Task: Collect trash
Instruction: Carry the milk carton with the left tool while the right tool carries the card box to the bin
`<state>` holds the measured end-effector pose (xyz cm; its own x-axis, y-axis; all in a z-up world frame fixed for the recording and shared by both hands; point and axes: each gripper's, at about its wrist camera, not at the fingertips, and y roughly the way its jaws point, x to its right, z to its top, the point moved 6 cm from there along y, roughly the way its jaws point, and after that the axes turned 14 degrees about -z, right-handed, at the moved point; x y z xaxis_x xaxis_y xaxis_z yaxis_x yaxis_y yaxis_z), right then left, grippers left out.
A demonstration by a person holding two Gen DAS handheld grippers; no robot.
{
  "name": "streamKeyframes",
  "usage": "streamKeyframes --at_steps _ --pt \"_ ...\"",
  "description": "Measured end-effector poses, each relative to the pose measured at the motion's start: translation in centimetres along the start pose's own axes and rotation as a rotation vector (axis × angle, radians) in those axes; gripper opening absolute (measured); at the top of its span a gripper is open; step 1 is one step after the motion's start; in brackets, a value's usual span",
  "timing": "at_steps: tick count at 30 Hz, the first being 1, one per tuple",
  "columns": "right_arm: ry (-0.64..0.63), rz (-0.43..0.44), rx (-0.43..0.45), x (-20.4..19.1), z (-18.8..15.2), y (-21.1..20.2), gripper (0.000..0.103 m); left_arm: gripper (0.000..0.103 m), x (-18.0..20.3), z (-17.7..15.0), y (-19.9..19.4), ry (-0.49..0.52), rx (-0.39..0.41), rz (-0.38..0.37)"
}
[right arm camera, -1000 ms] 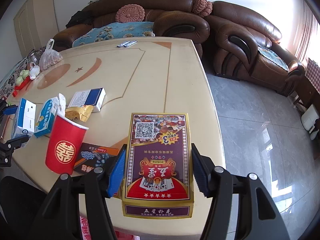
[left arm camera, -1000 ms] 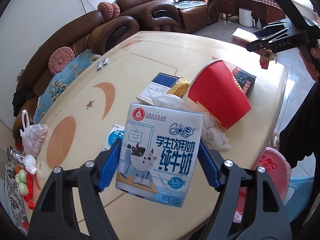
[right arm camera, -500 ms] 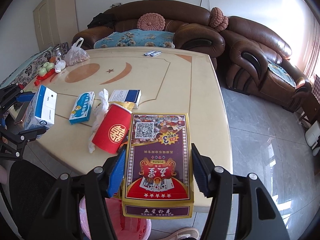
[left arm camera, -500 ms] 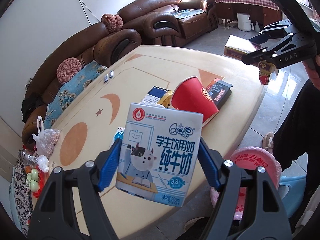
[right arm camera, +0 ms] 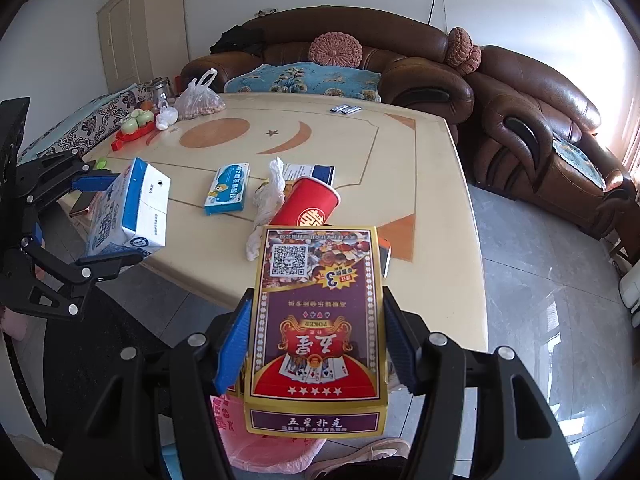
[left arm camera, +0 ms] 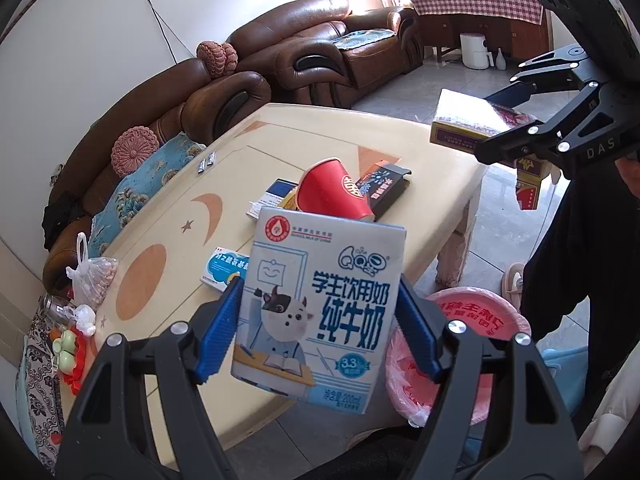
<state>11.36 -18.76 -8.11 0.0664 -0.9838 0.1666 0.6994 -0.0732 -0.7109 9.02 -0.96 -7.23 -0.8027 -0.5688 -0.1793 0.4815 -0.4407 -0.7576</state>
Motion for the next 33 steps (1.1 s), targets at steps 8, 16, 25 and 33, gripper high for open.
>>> streamKeyframes --at_steps 8,16,25,33 --pt "-0.019 0.025 -0.019 -1.7 -2.5 -1.5 0.059 0.072 2.3 -1.7 -0.2 -0.017 -0.003 -0.043" --pt "-0.043 0.053 -0.053 -3.5 -4.7 -1.4 0.059 0.072 4.2 -3.7 0.5 -0.053 -0.016 -0.083" --pt "-0.066 0.078 -0.098 -5.1 -6.8 -0.2 0.059 0.072 5.6 -5.9 3.4 -0.116 -0.045 -0.137" --pt "-0.078 0.088 -0.17 -5.8 -9.1 2.8 0.059 0.072 6.6 -7.5 6.7 -0.15 -0.093 -0.188"
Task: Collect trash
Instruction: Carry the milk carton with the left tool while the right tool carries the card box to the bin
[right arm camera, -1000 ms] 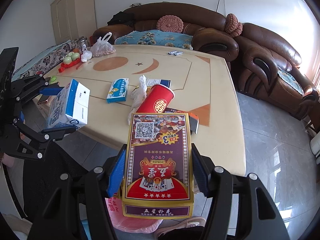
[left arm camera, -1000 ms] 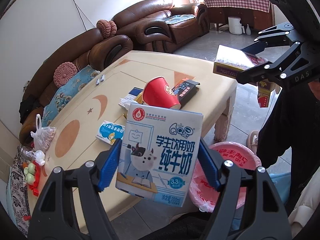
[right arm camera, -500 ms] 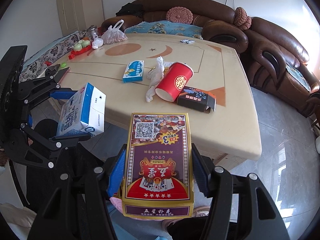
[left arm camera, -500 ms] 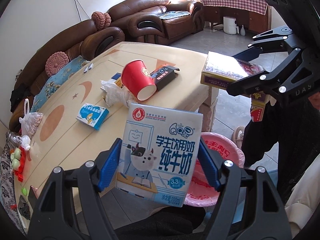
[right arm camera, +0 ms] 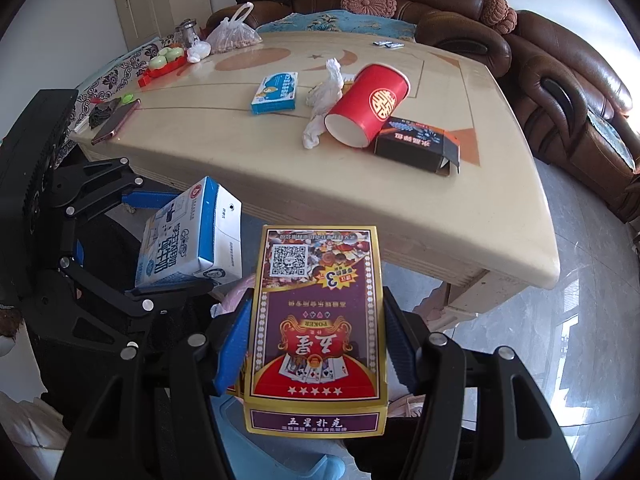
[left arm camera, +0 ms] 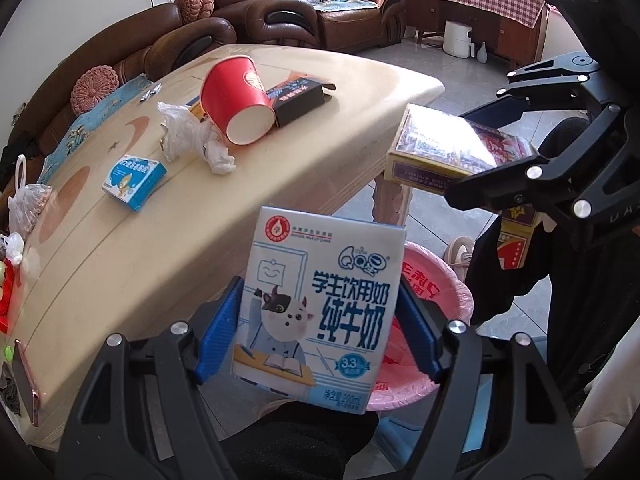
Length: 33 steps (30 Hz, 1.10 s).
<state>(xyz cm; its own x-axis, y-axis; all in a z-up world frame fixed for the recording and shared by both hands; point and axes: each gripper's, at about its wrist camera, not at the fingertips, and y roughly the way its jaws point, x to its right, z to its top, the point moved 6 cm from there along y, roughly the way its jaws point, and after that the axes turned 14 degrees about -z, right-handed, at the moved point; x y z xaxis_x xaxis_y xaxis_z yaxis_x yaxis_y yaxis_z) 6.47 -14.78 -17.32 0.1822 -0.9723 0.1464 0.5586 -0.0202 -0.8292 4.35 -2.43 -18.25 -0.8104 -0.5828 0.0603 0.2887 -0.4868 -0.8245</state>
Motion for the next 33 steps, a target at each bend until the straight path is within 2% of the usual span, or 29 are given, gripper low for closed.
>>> streamKeyframes --at_steps 19,33 --pt "-0.04 0.05 -0.184 -1.2 -4.4 10.1 0.059 0.072 -1.9 -2.2 9.0 -0.117 -0.126 -0.133" --pt "-0.068 0.083 -0.328 -1.5 -7.1 16.4 0.059 0.072 -2.9 -4.5 16.3 -0.183 -0.303 -0.235"
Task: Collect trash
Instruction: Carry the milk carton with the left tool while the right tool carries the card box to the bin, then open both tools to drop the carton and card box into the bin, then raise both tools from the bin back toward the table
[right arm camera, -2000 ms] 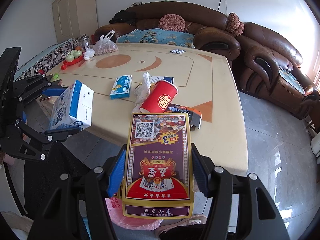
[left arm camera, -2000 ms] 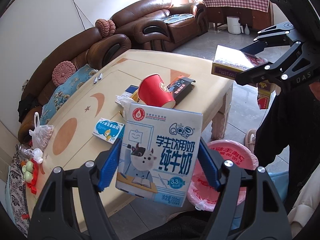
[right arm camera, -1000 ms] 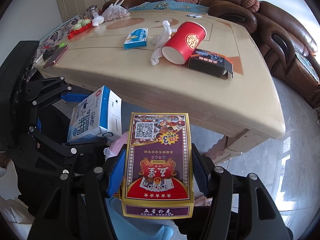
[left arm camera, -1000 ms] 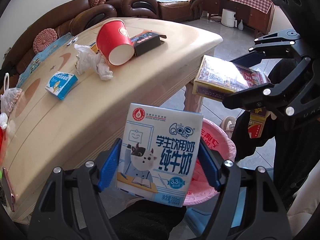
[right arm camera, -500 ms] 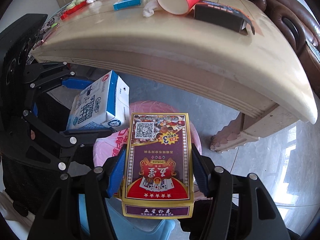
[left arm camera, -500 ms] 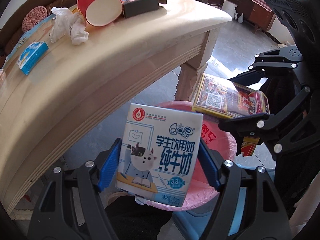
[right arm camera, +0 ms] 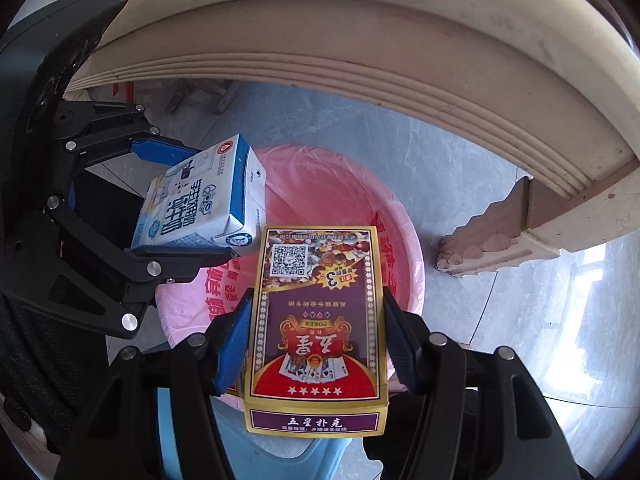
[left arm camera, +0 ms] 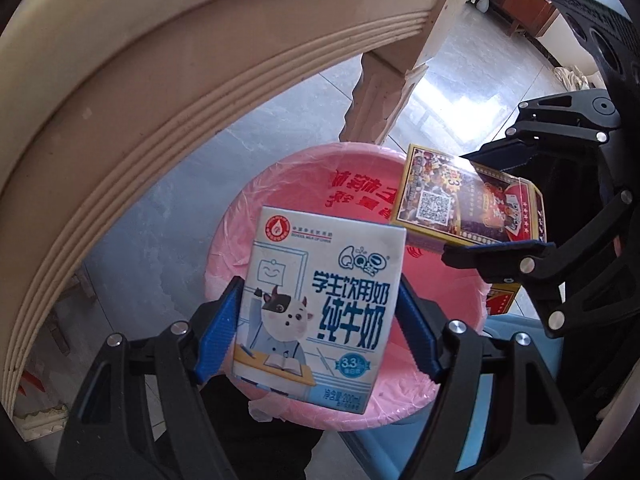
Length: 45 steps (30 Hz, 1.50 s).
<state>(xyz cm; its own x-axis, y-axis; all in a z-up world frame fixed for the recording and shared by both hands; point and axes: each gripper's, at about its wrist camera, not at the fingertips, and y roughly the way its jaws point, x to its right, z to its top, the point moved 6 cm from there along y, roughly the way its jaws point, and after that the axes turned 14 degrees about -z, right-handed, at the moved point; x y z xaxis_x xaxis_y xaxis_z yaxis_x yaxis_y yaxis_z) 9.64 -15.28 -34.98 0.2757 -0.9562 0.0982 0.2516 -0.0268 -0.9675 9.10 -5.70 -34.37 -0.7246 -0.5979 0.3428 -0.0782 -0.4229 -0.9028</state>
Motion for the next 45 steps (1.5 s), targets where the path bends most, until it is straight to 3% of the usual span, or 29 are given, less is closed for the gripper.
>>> streamKeyframes --at_steps 13,21,24,28,45 --pt "-0.014 0.036 -0.147 -1.3 -0.5 5.6 0.059 0.072 -0.7 -1.3 6.1 -0.053 -0.14 -0.048" --pt "-0.025 0.051 -0.159 -1.8 -1.0 6.5 0.06 0.072 -1.1 -1.2 6.7 -0.063 -0.188 -0.024" --pt "-0.028 0.059 -0.164 -1.9 -1.0 6.7 0.076 0.072 -1.3 -1.3 7.3 -0.084 -0.229 -0.032" --pt "-0.047 0.045 -0.141 -2.3 -0.7 6.0 0.076 0.08 -1.3 -1.3 7.3 -0.077 -0.235 -0.014" --pt "-0.045 0.053 -0.113 -2.2 -0.4 4.9 0.076 0.08 -0.6 -1.3 6.2 -0.059 -0.238 0.048"
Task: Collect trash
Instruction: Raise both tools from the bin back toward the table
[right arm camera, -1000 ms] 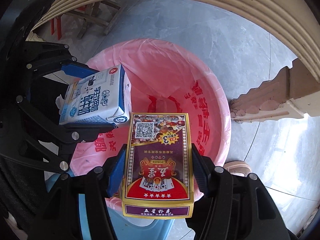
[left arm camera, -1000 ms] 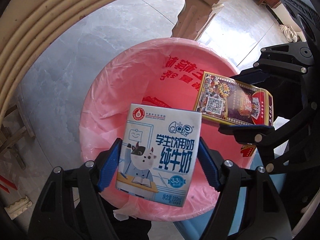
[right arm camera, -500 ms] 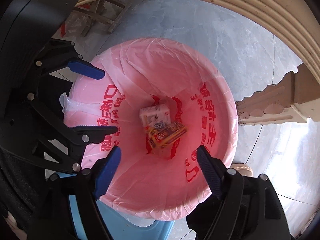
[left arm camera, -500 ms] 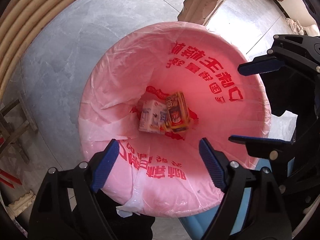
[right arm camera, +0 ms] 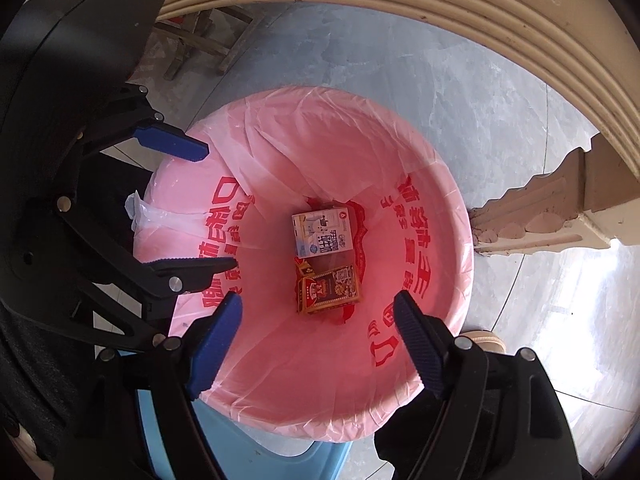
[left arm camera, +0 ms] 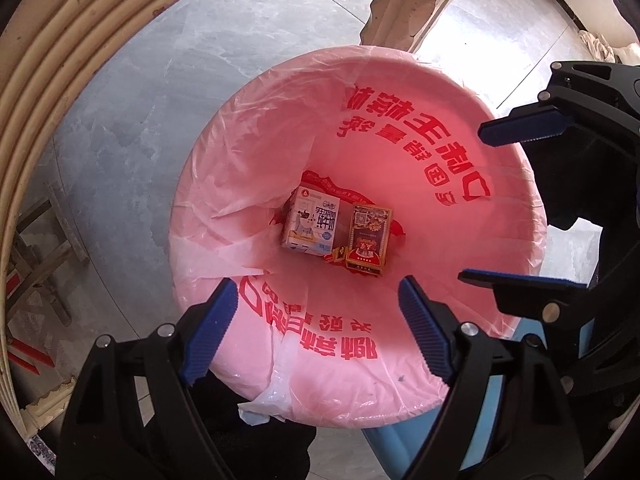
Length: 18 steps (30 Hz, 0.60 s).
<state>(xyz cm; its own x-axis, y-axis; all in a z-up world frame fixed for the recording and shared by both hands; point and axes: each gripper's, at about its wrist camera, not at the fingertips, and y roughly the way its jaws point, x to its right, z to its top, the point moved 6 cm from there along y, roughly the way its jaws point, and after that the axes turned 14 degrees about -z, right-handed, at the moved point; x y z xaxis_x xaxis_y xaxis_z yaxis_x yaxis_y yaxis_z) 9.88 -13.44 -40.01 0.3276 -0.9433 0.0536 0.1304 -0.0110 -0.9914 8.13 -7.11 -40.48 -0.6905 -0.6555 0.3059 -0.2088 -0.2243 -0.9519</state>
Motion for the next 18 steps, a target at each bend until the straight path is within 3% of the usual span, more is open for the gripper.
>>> streamKeyframes --at_steps 5,9,12,14,18 --pt "-0.016 0.01 0.073 0.1 0.0 -3.7 0.076 0.08 1.0 -0.5 -3.3 -0.013 0.04 0.052" --pt "0.0 0.029 0.227 1.0 0.1 -10.6 0.078 0.08 2.6 -1.4 -8.8 -0.053 0.137 0.073" --pt "0.045 0.036 0.364 2.7 0.3 -17.0 0.094 0.081 3.4 -2.3 -14.3 -0.096 0.228 0.089" --pt "0.088 0.021 0.464 4.2 0.7 -21.4 0.096 0.089 3.5 -2.5 -18.2 -0.131 0.295 0.1" --pt "0.154 -0.011 0.586 7.0 2.2 -28.4 0.096 0.094 3.1 -1.8 -26.8 -0.202 0.46 0.145"
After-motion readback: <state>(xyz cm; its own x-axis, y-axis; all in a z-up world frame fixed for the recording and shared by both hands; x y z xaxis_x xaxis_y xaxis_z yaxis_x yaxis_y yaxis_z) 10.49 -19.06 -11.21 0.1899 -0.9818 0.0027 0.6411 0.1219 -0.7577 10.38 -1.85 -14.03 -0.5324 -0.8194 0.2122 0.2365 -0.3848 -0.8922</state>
